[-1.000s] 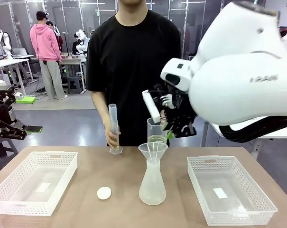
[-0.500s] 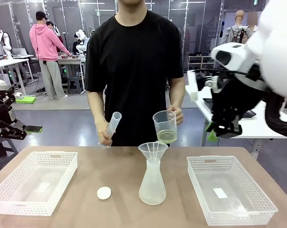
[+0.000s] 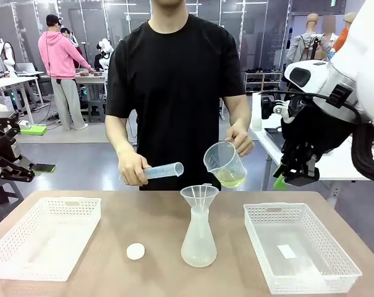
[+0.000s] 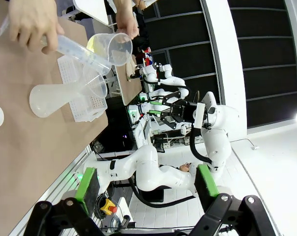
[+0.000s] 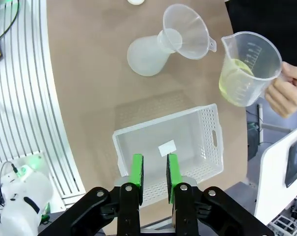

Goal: Prepare the solutions needed for the experiment.
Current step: Once the solution is in the Big flask , pick up the Plastic Funnel and place it back into the right Organizing basket.

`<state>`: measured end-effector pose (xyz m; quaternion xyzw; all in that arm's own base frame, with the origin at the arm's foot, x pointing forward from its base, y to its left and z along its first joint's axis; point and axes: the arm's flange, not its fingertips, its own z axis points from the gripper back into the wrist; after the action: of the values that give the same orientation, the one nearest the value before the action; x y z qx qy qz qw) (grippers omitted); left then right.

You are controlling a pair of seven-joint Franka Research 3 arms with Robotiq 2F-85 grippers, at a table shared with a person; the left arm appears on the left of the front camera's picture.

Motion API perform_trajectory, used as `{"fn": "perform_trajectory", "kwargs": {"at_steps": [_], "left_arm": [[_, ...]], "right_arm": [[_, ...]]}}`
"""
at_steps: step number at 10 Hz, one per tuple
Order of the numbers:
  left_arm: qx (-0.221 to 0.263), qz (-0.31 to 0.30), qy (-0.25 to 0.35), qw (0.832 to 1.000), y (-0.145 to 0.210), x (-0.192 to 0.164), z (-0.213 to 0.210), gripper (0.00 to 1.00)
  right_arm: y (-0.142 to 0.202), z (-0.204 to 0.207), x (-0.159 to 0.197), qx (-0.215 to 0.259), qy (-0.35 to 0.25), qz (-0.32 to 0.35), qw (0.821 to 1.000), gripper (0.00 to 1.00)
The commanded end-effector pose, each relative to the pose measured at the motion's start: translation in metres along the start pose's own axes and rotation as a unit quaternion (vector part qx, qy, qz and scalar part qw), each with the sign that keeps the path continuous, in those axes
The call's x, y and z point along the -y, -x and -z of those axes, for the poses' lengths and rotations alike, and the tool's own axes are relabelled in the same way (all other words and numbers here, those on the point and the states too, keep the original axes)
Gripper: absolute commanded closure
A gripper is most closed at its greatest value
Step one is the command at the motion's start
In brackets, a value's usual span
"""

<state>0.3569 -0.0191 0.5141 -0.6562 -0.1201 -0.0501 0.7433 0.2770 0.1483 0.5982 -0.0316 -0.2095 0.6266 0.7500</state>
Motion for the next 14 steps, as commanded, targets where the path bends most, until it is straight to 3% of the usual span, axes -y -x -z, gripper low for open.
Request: {"fn": "perform_trajectory", "kwargs": {"at_steps": [1, 2, 3, 5, 6, 7, 8, 9, 10, 12, 14], "left_arm": [[-0.001, 0.004, 0.010, 1.000, 0.001, 0.002, 0.001, 0.00], [-0.001, 0.004, 0.010, 1.000, 0.001, 0.002, 0.001, 0.00], [-0.001, 0.004, 0.010, 1.000, 0.001, 0.002, 0.001, 0.00], [-0.001, 0.004, 0.010, 1.000, 0.001, 0.002, 0.001, 0.00], [-0.001, 0.004, 0.010, 1.000, 0.001, 0.002, 0.001, 0.00], [-0.001, 0.004, 0.010, 1.000, 0.001, 0.002, 0.001, 0.00], [-0.001, 0.004, 0.010, 1.000, 0.001, 0.002, 0.001, 0.00], [-0.001, 0.004, 0.010, 1.000, 0.001, 0.002, 0.001, 0.00], [-0.001, 0.004, 0.010, 1.000, 0.001, 0.002, 0.001, 0.00], [-0.001, 0.004, 0.010, 1.000, 0.001, 0.002, 0.001, 0.00], [-0.001, 0.004, 0.010, 1.000, 0.001, 0.002, 0.001, 0.00]], "right_arm": [[0.002, 0.001, 0.005, 0.001, -0.002, -0.008, 1.000, 0.73], [0.000, 0.000, 0.000, 0.000, 0.000, 0.000, 1.000, 0.73], [0.022, 0.009, 0.004, 0.051, -0.038, 0.099, 0.993, 0.73], [0.053, 0.033, -0.015, 0.218, -0.099, 0.213, 0.947, 0.73], [0.067, 0.048, -0.025, 0.247, -0.117, 0.266, 0.924, 0.73], [0.076, 0.061, -0.035, 0.310, -0.160, 0.320, 0.881, 0.73], [0.083, 0.076, -0.042, 0.346, -0.198, 0.372, 0.838, 0.73], [0.088, 0.090, -0.046, 0.382, -0.222, 0.438, 0.783, 0.73], [0.091, 0.102, -0.049, 0.409, -0.253, 0.466, 0.742, 0.73], [0.098, 0.113, -0.050, 0.390, -0.302, 0.497, 0.714, 0.73], [0.105, 0.121, -0.048, 0.340, -0.332, 0.531, 0.702, 0.73]]}}
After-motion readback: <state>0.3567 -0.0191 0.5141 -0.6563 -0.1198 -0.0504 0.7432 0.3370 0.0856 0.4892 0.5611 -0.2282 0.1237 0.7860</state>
